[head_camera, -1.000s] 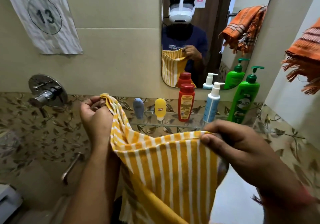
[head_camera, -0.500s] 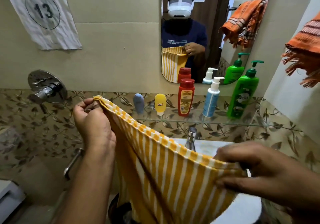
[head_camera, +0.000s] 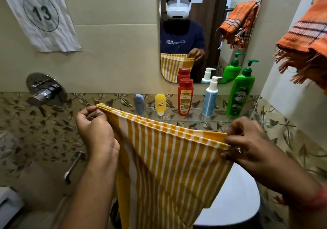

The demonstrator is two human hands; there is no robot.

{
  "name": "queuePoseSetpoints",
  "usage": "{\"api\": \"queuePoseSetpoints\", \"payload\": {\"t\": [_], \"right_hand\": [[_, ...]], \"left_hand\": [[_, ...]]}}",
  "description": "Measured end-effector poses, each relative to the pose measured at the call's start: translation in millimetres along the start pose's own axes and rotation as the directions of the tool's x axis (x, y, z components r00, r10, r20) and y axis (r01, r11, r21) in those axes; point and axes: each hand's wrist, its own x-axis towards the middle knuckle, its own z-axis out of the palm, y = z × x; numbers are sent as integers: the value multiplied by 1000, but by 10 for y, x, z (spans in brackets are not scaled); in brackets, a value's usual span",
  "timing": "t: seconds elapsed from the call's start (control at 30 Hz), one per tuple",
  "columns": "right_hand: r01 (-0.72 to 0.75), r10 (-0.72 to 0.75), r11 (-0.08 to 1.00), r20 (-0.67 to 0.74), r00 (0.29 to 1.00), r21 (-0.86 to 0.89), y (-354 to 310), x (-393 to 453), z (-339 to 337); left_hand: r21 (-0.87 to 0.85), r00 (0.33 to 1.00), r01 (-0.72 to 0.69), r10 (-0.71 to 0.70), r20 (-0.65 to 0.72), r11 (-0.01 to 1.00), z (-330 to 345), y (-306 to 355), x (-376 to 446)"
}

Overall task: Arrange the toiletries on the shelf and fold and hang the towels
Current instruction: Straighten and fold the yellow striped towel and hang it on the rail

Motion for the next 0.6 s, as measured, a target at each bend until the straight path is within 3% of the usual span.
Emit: {"api": "queuePoseSetpoints", "payload": {"t": [0.1,0.23,0.37,0.5,0.6], "right_hand": [[-155,156,988,-63,986,24,16,-102,-37],[-221,221,975,-22,975,30,76,-224,-93],[-278,296,939,-67,953,201,106,-401,-112],[-222,293,851,-80,953,477,132,-581,-190],[-108,298,774,-209,931,624,110,-626,-202]], "left_hand": [[52,999,-19,18,33,998,-88,31,-94],[130,993,-65,51,104,989,-195,43,-223],[208,975,-101,56,214,973,-292,42,-272],[255,950,-97,14,311,962,-352,37,-297],[316,932,-108,-14,362,943,-372,29,-324]]}}
